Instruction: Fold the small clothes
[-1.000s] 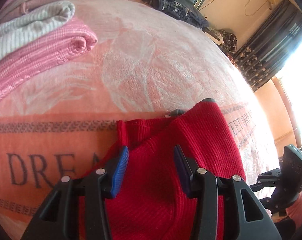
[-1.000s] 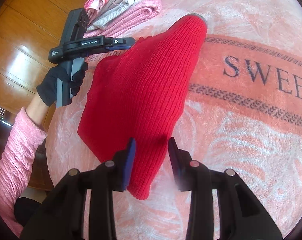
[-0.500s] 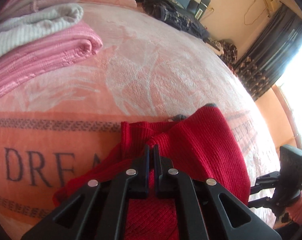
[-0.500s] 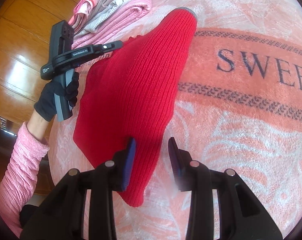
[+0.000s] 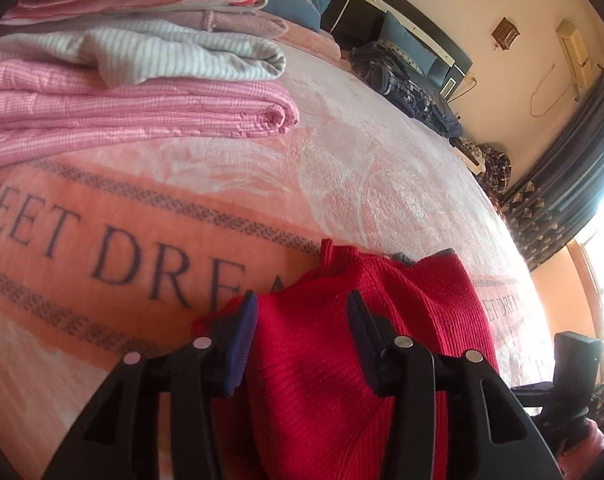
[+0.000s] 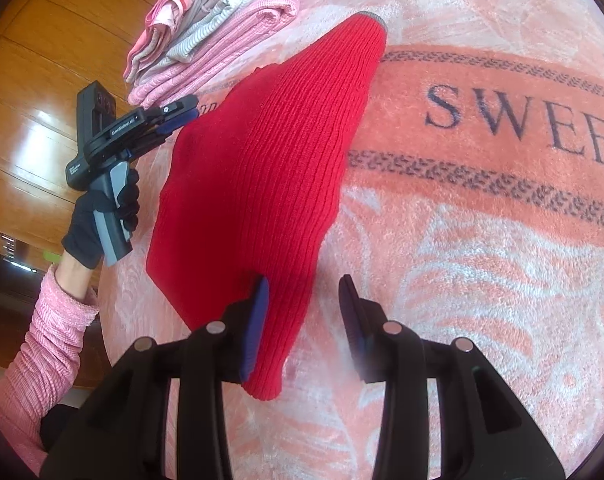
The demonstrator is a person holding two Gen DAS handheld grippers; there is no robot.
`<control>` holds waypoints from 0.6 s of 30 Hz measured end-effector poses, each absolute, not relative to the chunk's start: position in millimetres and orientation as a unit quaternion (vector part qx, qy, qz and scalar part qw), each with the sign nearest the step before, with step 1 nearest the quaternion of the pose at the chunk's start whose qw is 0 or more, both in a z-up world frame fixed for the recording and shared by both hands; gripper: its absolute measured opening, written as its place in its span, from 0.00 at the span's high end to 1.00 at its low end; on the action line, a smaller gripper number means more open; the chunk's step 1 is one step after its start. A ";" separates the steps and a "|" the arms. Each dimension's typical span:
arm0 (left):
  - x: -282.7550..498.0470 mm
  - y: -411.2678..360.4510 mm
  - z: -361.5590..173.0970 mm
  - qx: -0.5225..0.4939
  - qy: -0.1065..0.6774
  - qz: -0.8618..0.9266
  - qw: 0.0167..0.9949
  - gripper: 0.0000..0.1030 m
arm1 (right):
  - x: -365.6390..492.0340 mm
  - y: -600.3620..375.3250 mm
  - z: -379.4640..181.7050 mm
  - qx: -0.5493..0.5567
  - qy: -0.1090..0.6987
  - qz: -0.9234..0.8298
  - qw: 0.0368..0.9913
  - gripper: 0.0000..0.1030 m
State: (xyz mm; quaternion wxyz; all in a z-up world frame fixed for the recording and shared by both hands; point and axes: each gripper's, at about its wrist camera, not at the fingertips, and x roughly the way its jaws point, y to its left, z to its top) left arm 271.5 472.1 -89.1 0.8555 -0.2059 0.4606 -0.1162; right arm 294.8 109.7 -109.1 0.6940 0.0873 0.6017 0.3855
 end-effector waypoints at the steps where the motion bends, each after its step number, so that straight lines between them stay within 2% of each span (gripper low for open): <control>1: 264.9 472.6 -92.0 -0.207 0.471 -0.116 0.850 0.50 | 294.2 108.9 -110.2 0.086 0.603 0.384 0.694 0.64; 4: 254.4 476.0 -101.9 -0.236 0.486 -0.119 0.833 0.42 | 292.6 109.6 -114.0 0.085 0.609 0.380 0.691 0.64; 6: 256.6 475.9 -108.3 -0.245 0.494 -0.118 0.826 0.45 | 291.6 112.0 -114.3 0.086 0.612 0.379 0.689 0.64; 9: 256.6 471.2 -110.5 -0.236 0.495 -0.114 0.829 0.90 | 288.4 116.6 -109.8 0.078 0.608 0.383 0.691 0.64; 14: 228.7 489.1 -98.8 -0.250 0.454 -0.069 0.852 0.93 | 288.1 120.3 -110.1 0.079 0.607 0.388 0.689 0.64; 18: 220.2 495.4 -114.2 -0.284 0.474 -0.091 0.829 0.92 | 288.6 121.6 -113.9 0.079 0.610 0.386 0.688 0.64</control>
